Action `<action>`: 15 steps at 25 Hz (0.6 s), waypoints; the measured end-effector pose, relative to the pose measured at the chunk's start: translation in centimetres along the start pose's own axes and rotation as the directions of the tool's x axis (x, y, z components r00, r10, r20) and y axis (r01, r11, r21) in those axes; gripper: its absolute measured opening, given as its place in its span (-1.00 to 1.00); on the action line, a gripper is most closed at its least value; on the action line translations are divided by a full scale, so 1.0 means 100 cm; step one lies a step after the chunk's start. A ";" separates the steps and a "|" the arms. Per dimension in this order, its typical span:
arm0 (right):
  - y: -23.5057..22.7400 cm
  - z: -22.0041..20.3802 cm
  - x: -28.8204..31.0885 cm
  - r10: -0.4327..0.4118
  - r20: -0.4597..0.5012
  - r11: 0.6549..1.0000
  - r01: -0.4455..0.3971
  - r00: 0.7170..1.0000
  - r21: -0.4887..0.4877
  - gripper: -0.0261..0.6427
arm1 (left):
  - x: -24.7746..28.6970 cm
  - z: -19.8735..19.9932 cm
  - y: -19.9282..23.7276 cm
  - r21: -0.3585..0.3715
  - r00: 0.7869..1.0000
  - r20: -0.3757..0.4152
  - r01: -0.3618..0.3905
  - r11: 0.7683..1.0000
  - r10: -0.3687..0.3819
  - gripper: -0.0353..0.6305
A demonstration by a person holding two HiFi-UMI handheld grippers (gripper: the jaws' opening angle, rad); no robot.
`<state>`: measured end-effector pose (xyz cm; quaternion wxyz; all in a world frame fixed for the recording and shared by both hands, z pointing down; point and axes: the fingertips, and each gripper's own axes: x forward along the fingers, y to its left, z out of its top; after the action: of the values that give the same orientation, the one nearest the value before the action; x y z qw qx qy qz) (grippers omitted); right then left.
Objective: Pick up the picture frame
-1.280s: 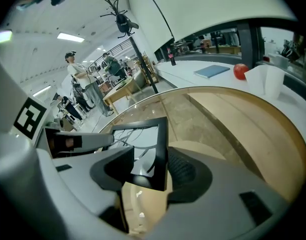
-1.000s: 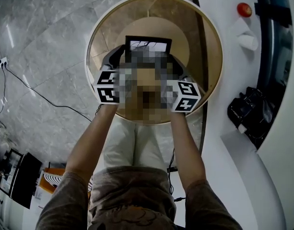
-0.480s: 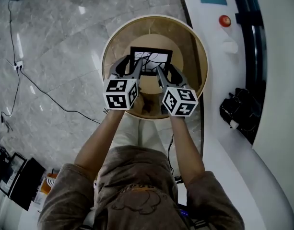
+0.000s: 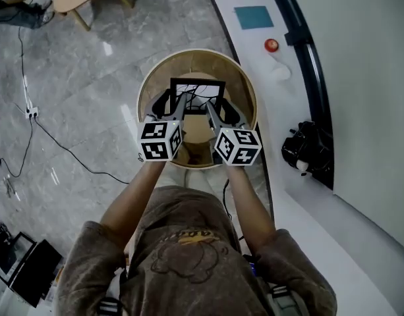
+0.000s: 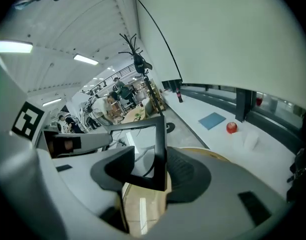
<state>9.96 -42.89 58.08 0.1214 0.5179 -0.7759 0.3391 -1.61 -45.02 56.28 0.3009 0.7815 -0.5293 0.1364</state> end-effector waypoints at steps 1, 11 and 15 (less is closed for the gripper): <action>0.004 0.006 -0.009 0.004 0.013 1.000 -0.004 1.000 -0.002 -0.28 | -0.008 0.007 -0.006 0.004 1.000 0.013 -0.002 1.000 0.002 -0.35; 0.055 0.053 -0.089 0.050 0.131 0.997 -0.042 0.990 -0.060 -0.34 | -0.095 0.057 -0.044 0.035 0.993 0.117 -0.015 0.999 0.011 -0.35; 0.072 0.057 -0.111 0.061 0.142 0.994 -0.047 0.988 -0.096 -0.34 | -0.124 0.066 -0.054 0.046 0.987 0.158 -0.014 0.999 0.007 -0.35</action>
<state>9.36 -36.96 45.01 0.0796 0.5136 -0.8114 0.2675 -2.43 -38.44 42.74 0.2389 0.7939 -0.5522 0.0880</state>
